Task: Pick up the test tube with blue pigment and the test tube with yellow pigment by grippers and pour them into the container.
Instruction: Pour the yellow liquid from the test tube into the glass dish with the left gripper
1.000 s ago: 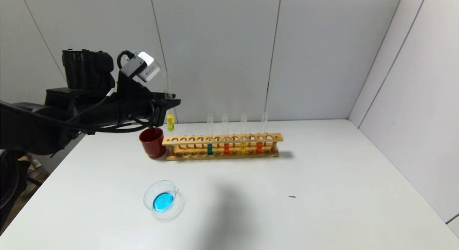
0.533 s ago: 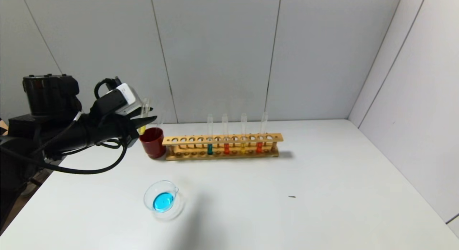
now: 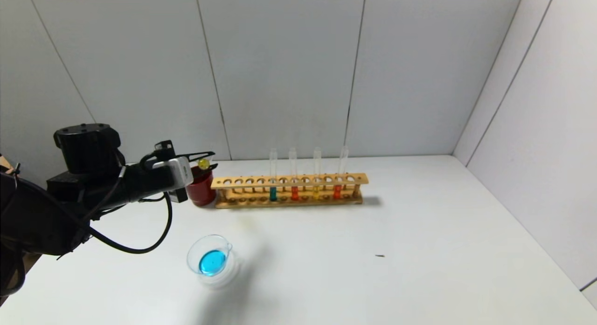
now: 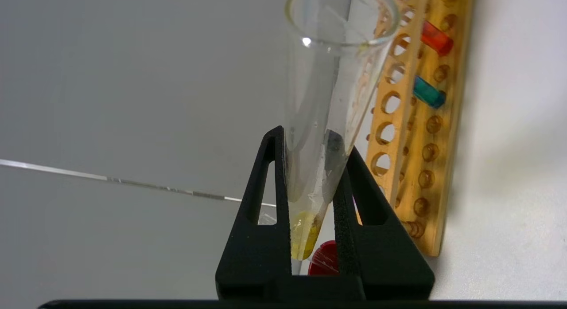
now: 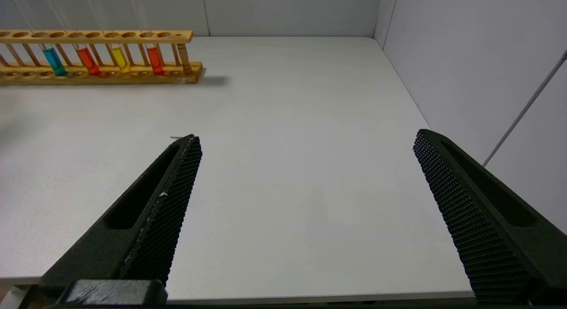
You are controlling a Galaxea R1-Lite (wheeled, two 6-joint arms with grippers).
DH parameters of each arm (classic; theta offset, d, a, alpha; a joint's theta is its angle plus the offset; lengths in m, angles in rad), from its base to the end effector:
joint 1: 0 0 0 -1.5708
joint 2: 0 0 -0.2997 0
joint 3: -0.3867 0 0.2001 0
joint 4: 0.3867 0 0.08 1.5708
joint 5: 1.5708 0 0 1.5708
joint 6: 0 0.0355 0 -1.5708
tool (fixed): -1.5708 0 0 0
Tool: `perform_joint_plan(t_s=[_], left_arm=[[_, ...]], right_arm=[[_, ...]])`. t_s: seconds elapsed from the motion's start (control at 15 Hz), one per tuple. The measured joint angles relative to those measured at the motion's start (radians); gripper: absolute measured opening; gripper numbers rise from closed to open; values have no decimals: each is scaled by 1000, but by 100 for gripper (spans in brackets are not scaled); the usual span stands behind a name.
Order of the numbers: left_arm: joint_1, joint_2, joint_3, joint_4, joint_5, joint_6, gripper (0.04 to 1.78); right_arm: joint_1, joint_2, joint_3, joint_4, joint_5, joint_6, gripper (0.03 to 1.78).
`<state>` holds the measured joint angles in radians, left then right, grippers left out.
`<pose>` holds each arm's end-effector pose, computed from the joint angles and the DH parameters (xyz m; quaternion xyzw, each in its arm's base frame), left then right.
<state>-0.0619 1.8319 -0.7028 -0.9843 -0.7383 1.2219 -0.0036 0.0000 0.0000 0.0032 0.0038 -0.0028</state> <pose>0.3278 -0.0443 0.1389 0.5073 -0.1670 -0.3574 0.7662 0.0011 0.0001 0.0751 -0.0014 0.0016 0.0001 1.0000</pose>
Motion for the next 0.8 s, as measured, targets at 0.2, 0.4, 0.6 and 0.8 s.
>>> perform_joint_plan(t_s=[0.2, 0.4, 0.6, 0.8], left_arm=[[17, 8, 29, -15, -52, 139, 32], [43, 13, 44, -14, -123, 269, 32], [57, 16, 57, -14, -150, 318, 32], [68, 31, 59, -16, -166, 345, 32]], right_arm=[[0, 0, 0, 0, 0, 0, 175], [0, 0, 0, 0, 0, 0, 175], [0, 0, 0, 0, 0, 0, 175], [0, 0, 0, 0, 0, 0, 175]])
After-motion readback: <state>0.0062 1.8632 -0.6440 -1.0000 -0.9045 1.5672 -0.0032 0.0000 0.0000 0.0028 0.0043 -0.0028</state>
